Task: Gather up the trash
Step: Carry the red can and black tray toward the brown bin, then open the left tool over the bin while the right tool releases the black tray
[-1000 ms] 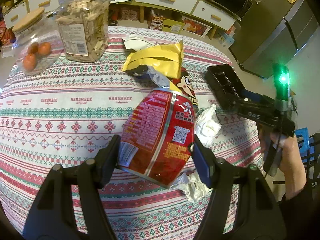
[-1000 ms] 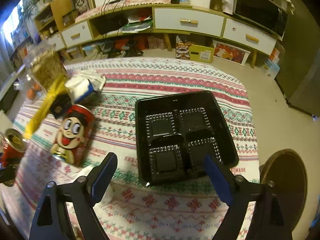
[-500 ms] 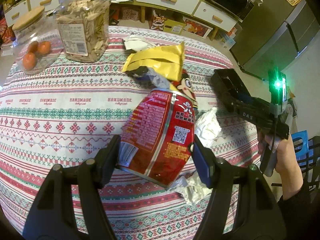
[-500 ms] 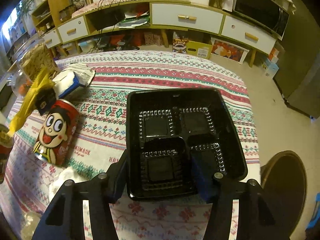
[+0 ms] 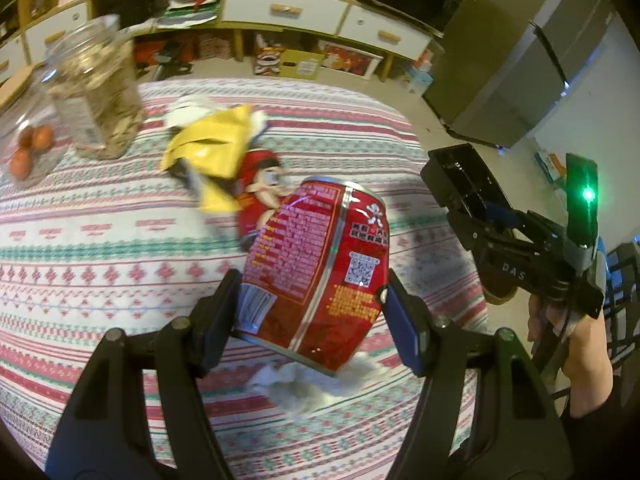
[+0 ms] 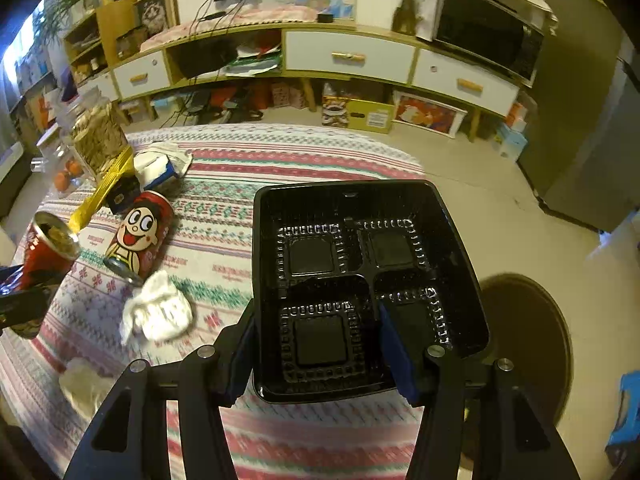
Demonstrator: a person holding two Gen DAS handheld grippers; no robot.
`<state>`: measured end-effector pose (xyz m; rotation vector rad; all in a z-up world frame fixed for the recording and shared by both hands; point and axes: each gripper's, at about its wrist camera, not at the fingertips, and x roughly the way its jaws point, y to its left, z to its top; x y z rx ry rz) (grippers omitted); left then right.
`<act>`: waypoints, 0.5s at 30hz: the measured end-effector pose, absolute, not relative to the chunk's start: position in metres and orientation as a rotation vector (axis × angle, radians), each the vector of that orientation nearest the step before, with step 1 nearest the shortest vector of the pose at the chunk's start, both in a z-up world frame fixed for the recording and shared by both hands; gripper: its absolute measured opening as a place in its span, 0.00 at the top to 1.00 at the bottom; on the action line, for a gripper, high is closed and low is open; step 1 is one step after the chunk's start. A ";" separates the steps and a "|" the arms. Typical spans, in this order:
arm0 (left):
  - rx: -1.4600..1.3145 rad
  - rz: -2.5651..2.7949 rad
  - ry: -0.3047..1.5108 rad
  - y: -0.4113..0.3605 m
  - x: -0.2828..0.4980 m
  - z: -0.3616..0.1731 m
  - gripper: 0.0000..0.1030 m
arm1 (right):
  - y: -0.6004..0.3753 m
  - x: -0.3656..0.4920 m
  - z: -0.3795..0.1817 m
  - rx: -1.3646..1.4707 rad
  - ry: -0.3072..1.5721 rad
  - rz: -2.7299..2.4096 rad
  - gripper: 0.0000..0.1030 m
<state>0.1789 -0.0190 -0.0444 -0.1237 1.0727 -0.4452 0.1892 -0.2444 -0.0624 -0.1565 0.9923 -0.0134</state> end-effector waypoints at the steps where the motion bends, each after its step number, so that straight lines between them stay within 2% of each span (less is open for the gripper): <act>1: -0.111 -0.455 1.063 -0.027 0.177 -0.042 0.33 | -0.252 0.182 -0.059 -0.157 0.989 -0.024 0.44; 15: 0.006 -0.535 1.018 -0.119 0.157 -0.043 0.33 | -0.363 0.125 -0.054 -0.091 1.014 -0.172 0.43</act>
